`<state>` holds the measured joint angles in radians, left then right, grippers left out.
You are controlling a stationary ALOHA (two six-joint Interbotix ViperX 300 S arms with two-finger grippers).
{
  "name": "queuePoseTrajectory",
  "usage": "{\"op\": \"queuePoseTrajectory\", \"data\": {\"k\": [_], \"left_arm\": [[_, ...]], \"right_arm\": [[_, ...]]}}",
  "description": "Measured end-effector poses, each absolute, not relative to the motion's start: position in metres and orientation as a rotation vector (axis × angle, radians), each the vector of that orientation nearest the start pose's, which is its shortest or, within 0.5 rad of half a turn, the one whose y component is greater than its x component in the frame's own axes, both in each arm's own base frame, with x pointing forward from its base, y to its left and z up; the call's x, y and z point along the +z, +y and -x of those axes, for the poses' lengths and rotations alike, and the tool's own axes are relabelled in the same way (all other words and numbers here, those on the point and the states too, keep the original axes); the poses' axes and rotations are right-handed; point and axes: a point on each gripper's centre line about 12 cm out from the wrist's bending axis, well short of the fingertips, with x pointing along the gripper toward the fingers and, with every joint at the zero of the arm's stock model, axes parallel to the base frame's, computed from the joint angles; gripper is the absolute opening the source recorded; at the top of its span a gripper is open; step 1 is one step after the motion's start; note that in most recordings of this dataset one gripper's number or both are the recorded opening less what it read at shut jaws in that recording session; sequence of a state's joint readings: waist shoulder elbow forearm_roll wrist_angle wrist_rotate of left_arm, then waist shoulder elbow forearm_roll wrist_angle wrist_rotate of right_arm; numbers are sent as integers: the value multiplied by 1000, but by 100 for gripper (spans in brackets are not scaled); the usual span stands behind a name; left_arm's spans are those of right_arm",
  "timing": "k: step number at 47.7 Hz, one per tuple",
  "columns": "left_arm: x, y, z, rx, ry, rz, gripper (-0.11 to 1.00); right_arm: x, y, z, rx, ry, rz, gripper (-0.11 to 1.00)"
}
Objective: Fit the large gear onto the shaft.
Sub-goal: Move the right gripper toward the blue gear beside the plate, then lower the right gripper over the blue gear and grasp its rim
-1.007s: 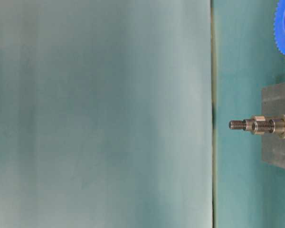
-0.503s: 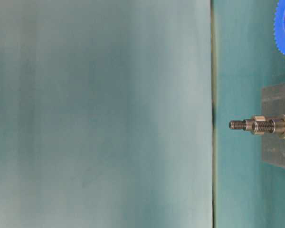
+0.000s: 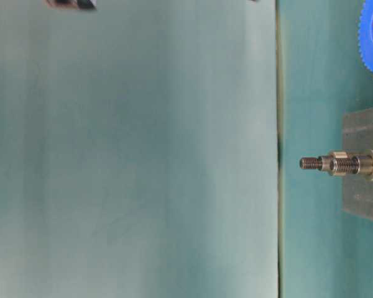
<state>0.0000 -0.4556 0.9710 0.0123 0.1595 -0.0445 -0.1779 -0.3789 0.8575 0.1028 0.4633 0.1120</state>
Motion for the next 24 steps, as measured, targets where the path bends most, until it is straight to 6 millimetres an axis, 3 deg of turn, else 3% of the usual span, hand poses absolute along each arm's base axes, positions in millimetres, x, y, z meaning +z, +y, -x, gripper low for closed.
{"op": "queuePoseTrajectory", "data": {"k": [6,10,20,24], "left_arm": [[202,0,-275,14,698,30,0],[202,0,-275,14,704,30,0],[202,0,-276,14,706,30,0],[200,0,-277,14,715,29,0]], "right_arm": [[179,-45,-284,-218,1007,-295,4],[172,-46,-289,-208,1056,-280,15],[155,-49,-309,-171,1166,-232,76],[149,-50,-317,-158,1190,-214,91]]}}
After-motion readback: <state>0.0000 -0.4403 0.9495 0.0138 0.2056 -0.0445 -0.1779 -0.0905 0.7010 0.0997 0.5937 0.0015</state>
